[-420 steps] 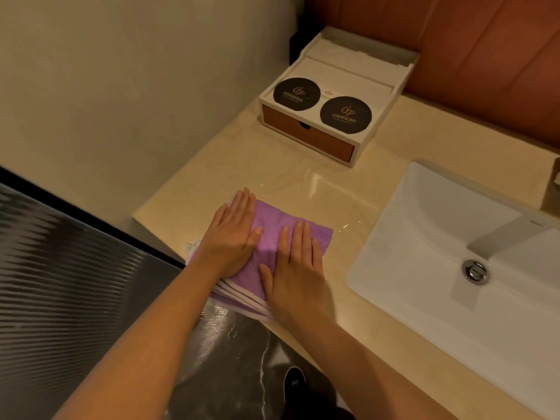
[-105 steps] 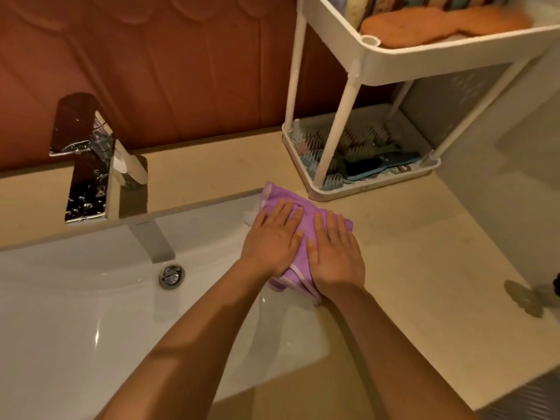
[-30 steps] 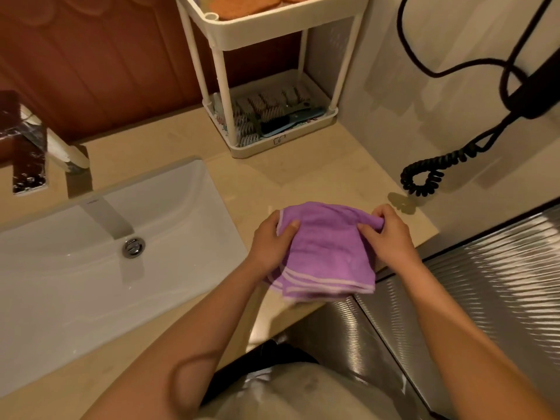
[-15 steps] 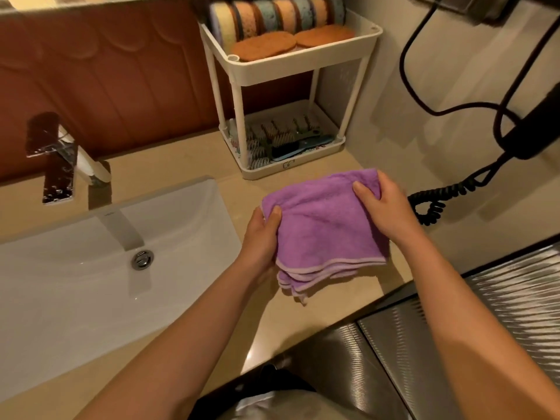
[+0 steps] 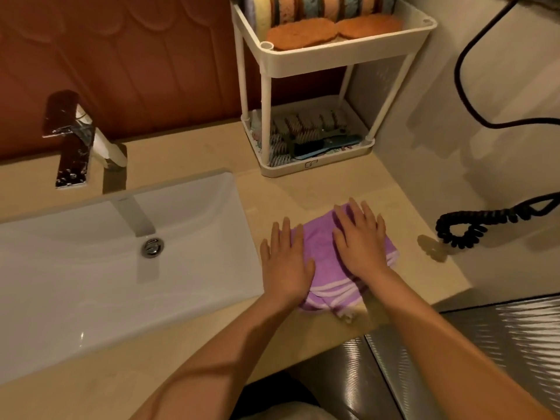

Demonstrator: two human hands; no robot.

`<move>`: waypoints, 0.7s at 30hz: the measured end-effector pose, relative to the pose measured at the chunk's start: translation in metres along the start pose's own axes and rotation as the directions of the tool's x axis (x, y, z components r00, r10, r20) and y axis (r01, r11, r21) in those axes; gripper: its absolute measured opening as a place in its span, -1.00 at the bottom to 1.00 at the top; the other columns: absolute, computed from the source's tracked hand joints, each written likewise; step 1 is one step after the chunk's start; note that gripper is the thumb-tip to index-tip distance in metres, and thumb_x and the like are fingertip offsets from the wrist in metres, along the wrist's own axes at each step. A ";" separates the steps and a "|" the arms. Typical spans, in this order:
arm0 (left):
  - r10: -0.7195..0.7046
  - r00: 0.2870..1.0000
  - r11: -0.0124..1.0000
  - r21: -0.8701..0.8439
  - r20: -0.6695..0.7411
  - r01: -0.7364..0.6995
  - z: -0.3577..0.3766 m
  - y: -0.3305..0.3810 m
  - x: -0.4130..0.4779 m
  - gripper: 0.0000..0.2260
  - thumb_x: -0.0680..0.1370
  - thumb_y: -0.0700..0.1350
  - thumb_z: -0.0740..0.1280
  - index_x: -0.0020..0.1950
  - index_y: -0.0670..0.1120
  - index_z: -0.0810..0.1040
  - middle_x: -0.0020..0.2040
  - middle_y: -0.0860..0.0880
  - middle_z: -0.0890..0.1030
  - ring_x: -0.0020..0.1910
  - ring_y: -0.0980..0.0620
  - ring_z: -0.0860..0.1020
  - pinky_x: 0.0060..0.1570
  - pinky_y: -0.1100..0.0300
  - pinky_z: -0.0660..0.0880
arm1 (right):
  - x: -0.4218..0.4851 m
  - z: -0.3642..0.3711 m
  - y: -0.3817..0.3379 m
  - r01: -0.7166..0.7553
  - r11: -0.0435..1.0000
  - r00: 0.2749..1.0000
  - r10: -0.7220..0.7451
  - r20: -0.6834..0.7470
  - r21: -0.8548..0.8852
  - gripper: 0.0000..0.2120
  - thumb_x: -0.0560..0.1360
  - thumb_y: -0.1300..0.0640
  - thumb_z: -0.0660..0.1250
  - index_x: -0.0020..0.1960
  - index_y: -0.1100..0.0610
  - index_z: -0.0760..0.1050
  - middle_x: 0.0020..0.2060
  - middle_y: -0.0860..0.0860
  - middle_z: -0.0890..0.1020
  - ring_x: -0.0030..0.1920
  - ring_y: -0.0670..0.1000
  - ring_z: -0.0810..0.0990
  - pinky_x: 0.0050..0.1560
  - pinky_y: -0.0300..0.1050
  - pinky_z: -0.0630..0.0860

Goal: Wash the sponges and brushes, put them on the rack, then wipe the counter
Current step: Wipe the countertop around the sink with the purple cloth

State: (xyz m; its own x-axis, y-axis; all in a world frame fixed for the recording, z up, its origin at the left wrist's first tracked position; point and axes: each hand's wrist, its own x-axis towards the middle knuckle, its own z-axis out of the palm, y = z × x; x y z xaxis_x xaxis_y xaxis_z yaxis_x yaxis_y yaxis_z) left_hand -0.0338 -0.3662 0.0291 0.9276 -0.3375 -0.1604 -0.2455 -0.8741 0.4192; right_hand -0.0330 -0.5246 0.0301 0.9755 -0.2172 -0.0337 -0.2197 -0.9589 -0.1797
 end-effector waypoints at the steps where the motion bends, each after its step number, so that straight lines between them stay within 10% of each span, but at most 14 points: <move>1: 0.058 0.997 0.994 0.089 0.058 -0.063 0.006 -0.002 0.000 -0.43 0.60 0.12 -0.03 0.55 -0.03 -0.09 0.57 -0.08 -0.13 0.54 -0.09 -0.16 0.48 -0.05 -0.15 | -0.004 0.008 -0.003 0.014 1.000 0.998 -0.013 0.054 -0.026 -0.40 0.52 -0.16 -0.23 0.51 -0.01 0.11 0.54 0.08 0.05 0.54 0.15 -0.08 0.46 0.18 -0.14; 8: 0.117 0.969 0.966 0.203 0.216 -0.162 0.027 -0.014 0.008 -0.20 0.30 0.25 -0.43 0.51 -0.05 -0.32 0.53 -0.12 -0.29 0.39 -0.03 -0.44 0.40 0.11 -0.31 | -0.004 0.036 0.007 -0.056 0.997 0.984 0.063 0.165 -0.047 -0.36 0.46 -0.29 -0.30 0.52 -0.16 -0.16 0.54 0.02 -0.15 0.52 0.12 -0.28 0.45 0.19 -0.30; 21: 0.163 0.913 0.957 0.164 0.374 -0.238 -0.002 0.004 0.057 -0.42 0.62 0.11 -0.01 0.55 -0.04 -0.17 0.56 -0.06 -0.20 0.54 -0.04 -0.18 0.47 -0.07 -0.08 | 0.025 0.026 0.029 -0.121 0.987 0.969 0.141 0.204 -0.107 -0.46 0.58 -0.22 -0.16 0.52 -0.16 -0.19 0.54 0.01 -0.19 0.52 0.10 -0.29 0.45 0.20 -0.28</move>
State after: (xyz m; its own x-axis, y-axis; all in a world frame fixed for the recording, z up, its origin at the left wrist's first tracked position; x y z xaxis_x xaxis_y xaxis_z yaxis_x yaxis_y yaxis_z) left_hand 0.0183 -0.3881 0.0231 0.7014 -0.5816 -0.4121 -0.5022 -0.8135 0.2933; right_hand -0.0146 -0.5529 -0.0012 0.9155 -0.3085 -0.2584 -0.3359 -0.9394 -0.0685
